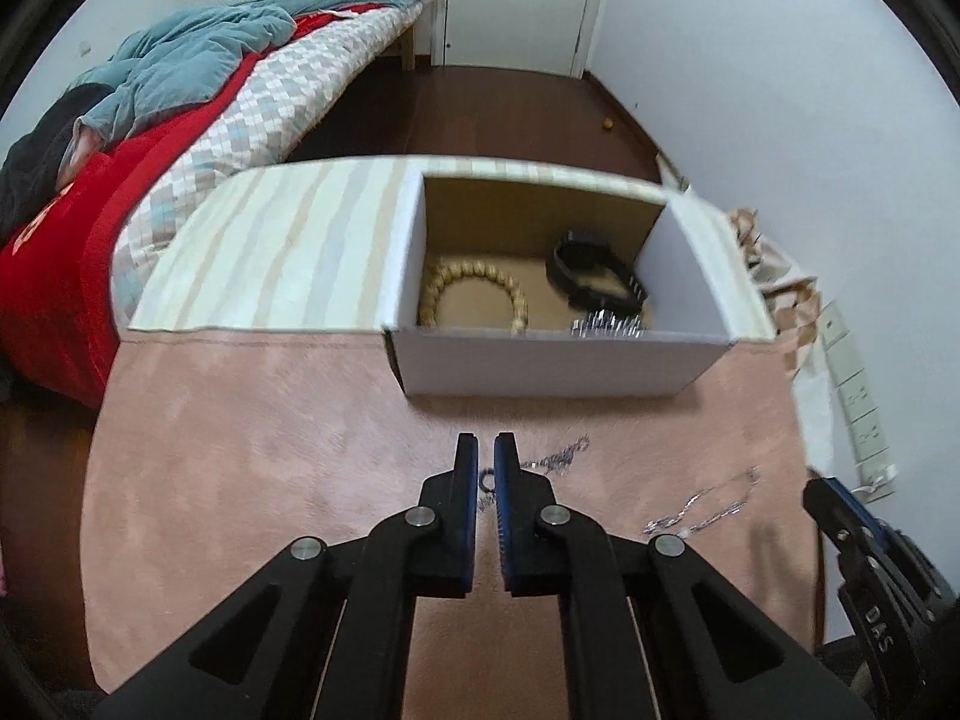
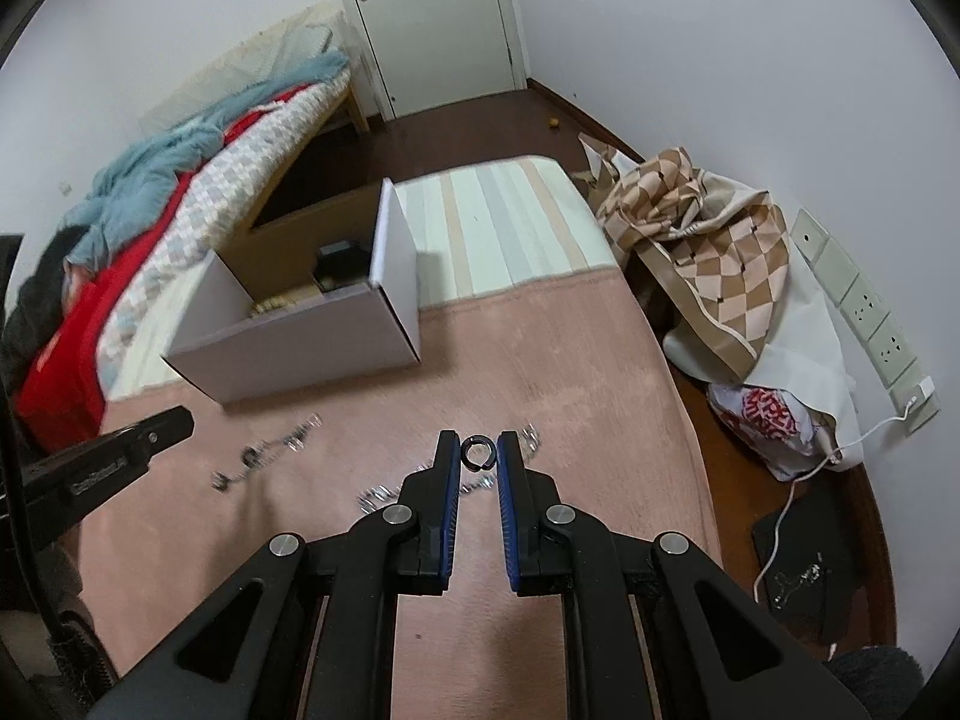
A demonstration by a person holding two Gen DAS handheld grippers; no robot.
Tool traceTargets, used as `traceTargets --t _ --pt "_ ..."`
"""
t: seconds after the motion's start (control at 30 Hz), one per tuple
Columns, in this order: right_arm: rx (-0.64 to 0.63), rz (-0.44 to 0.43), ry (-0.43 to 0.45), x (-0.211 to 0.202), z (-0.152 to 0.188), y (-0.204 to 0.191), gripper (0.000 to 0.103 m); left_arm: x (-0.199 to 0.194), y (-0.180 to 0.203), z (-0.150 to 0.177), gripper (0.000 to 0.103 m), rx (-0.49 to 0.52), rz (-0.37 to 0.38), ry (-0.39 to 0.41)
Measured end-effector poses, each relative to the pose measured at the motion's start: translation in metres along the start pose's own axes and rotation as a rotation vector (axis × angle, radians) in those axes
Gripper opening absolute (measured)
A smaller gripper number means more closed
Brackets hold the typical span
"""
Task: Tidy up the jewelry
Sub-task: 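Carry the ring with the right tool while the left tool carries the chain into the box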
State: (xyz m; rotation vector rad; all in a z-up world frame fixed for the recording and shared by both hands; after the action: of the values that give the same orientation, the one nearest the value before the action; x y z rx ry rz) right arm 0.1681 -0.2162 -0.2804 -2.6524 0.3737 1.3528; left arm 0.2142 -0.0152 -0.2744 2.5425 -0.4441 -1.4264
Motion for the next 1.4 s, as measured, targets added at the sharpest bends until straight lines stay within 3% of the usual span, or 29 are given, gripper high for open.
traceTargets --t 0.2,0.4,0.6,0.83,0.87,0.9,0.93,0.97,1.0,1.17,1.2,1.23,1.3,1.4 --pt "0.001 -0.088 0.017 -0.014 -0.038 -0.018 0.013 -0.026 0.004 -0.043 0.003 -0.002 0.056 0.041" --pt "-0.063 -0.165 -0.015 0.005 -0.096 -0.056 0.013 -0.01 0.003 -0.087 0.003 0.007 0.065 0.021" --pt "-0.137 -0.197 -0.156 0.059 -0.124 -0.094 0.013 0.032 -0.016 -0.108 0.003 -0.018 0.066 -0.072" --pt "-0.196 -0.196 -0.288 0.096 -0.131 -0.119 0.014 0.045 -0.026 -0.122 0.01 -0.051 0.018 -0.111" --pt "-0.19 -0.195 -0.287 0.095 -0.133 -0.119 0.019 0.044 -0.027 -0.123 0.013 -0.047 0.005 -0.107" --pt "-0.184 -0.195 -0.281 0.094 -0.135 -0.119 0.028 0.042 -0.026 -0.125 0.03 -0.04 -0.003 -0.1" --pt "-0.178 -0.195 -0.272 0.091 -0.138 -0.118 0.033 0.04 -0.026 -0.127 0.062 -0.037 -0.01 -0.093" --pt "-0.175 -0.198 -0.269 0.089 -0.139 -0.118 0.037 0.037 -0.027 -0.128 0.076 -0.038 -0.013 -0.081" --pt "-0.169 -0.198 -0.268 0.087 -0.141 -0.116 0.037 0.035 -0.028 -0.13 0.082 -0.04 -0.012 -0.067" --pt "-0.156 -0.171 -0.237 0.073 -0.147 -0.105 0.037 0.024 -0.036 -0.129 0.082 -0.045 -0.038 -0.054" --pt "-0.157 -0.164 -0.229 0.07 -0.146 -0.103 0.04 0.021 -0.038 -0.128 0.085 -0.046 -0.045 -0.05" --pt "-0.161 -0.136 -0.221 0.067 -0.145 -0.098 0.043 0.018 -0.04 -0.125 0.093 -0.049 -0.053 -0.047" --pt "-0.171 -0.105 -0.2 0.06 -0.141 -0.093 0.056 0.013 -0.044 -0.12 0.103 -0.055 -0.07 -0.041" --pt "-0.21 -0.021 -0.168 0.054 -0.134 -0.083 0.073 0.003 -0.047 -0.112 0.103 -0.042 -0.108 -0.025"
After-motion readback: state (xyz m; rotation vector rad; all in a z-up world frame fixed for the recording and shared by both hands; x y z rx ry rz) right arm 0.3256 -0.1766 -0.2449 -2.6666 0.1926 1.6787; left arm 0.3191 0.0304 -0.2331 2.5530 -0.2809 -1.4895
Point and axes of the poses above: each gripper's, at about its wrist camera, not at the fingertips, and x roughly the way its jaws point, y to its right, z to its underside, the point moved 9 cm from there along x, roughly the way its jaws point, and after that the axes turned 13 degrees about z, right-handed, at the moved point
